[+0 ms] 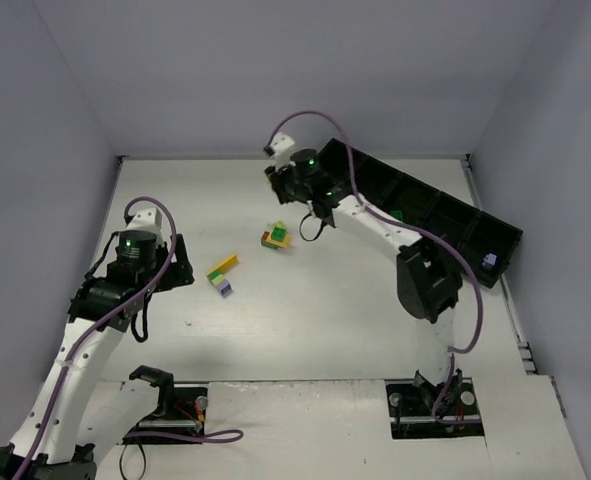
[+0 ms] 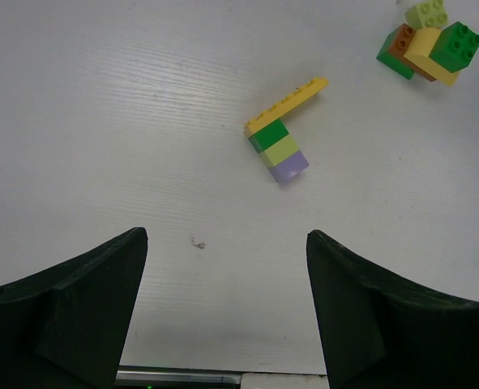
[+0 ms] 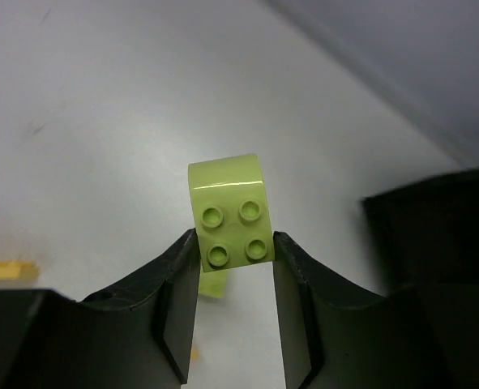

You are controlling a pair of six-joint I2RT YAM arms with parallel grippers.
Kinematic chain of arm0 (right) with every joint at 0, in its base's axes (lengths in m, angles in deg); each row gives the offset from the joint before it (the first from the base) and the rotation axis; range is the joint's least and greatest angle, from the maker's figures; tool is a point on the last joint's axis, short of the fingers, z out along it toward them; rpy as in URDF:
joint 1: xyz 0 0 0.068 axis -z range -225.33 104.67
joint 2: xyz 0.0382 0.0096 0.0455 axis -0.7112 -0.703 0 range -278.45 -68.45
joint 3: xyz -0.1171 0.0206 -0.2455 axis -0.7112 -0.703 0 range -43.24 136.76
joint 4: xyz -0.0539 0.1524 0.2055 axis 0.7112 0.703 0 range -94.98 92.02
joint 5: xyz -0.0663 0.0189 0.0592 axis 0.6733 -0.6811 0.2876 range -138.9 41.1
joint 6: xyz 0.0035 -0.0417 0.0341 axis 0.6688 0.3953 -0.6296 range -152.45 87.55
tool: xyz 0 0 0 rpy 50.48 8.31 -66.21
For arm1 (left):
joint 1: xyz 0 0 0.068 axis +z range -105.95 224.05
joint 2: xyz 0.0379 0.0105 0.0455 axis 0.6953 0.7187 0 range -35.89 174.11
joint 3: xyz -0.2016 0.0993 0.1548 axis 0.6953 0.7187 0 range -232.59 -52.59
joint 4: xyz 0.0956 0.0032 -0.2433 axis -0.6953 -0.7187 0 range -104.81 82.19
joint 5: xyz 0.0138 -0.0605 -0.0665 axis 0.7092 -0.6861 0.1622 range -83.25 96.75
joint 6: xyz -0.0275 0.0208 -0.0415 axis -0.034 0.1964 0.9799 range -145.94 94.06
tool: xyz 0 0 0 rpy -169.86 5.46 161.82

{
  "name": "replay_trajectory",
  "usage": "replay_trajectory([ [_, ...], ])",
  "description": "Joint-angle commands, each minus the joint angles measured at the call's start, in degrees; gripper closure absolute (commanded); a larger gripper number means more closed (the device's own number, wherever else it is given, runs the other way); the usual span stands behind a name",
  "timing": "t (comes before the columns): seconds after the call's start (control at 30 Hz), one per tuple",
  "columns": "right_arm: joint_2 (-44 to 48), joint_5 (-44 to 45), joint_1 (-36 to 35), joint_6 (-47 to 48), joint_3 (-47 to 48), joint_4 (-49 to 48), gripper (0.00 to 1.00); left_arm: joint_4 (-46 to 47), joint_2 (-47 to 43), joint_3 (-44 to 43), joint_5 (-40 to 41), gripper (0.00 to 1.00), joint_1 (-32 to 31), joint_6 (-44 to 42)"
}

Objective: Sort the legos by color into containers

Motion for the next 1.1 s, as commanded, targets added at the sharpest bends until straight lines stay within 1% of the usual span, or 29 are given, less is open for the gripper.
replay_trajectory([
  [0.0, 8.23, 15.82, 4.68, -7.87, -3.15, -7.24, 1.0, 2.51, 0.96, -0.02, -0.05, 0.27, -0.35, 1.46],
  [0.03, 9.11, 20.73, 5.74, -8.93, -4.13, -6.89, 1.0, 2.69, 1.14, 0.06, -0.31, 0.27, -0.35, 1.64],
  [0.17, 10.61, 27.09, 11.54, -18.49, -8.52, -3.73, 1.0, 3.83, 2.36, 0.68, -0.84, 0.27, -0.35, 2.87],
  [0.23, 11.31, 29.81, 14.26, -20.97, -11.24, -3.46, 1.0, 4.53, 2.98, 0.85, -0.92, 0.27, -0.35, 3.39],
  [0.33, 10.61, 30.88, 17.25, -24.75, -12.57, -2.06, 1.0, 5.15, 3.95, 1.21, -0.75, 0.27, -0.35, 4.1],
  [0.43, 8.42, 31.76, 19.53, -27.3, -11.97, 0.05, 1.0, 5.59, 6.22, 1.03, -0.66, 0.27, -0.35, 4.71],
  [0.5, 6.58, 32.02, 20.24, -27.83, -11.17, 0.49, 1.0, 5.67, 7.11, 0.77, -0.66, 0.27, -0.35, 5.06],
  [0.57, 3.68, 30.8, 21.21, -27.05, -8.45, 0.58, 0.98, 6.11, 9.48, 0.68, -0.14, 0.27, -0.35, 6.91],
  [0.67, 2.53, 30.18, 21.3, -26.61, -6.87, 0.58, 0.97, 6.2, 10.62, 0.85, 0.65, 0.27, -0.35, 8.75],
  [0.77, 1.38, 30.01, 21.3, -26.69, -5.2, 0.67, 0.88, 6.38, 12.12, 1.82, 1.53, 0.27, -0.35, 12.79],
  [0.8, 1.12, 29.92, 21.3, -26.78, -4.76, 0.76, 0.77, 6.64, 12.47, 2.17, 1.54, 0.27, -0.27, 14.89],
  [0.9, 0.59, 29.92, 21.39, -26.61, -4.23, 0.76, 0.6, 8.22, 14.23, 3.75, 0.75, 0.27, -0.35, 19.02],
  [0.97, 0.68, 29.31, 21.3, -26.34, -3.7, 1.11, 0.58, 8.75, 15.98, 4.28, 0.57, 0.27, -0.35, 20.88],
  [1.0, 1.37, 28.95, 21.3, -26.17, -3.52, 1.11, 0.52, 8.75, 16.6, 4.37, 0.66, 0.27, -0.35, 22.45],
  [1.03, 1.9, 28.6, 21.22, -25.99, -3.7, 1.11, 0.49, 9.19, 17.21, 4.46, 0.57, 0.27, -0.35, 22.9],
  [1.07, 2.52, 27.9, 21.13, -25.9, -3.79, 1.2, 0.49, 9.37, 18.35, 4.55, 0.48, 0.27, -0.35, 23.34],
])
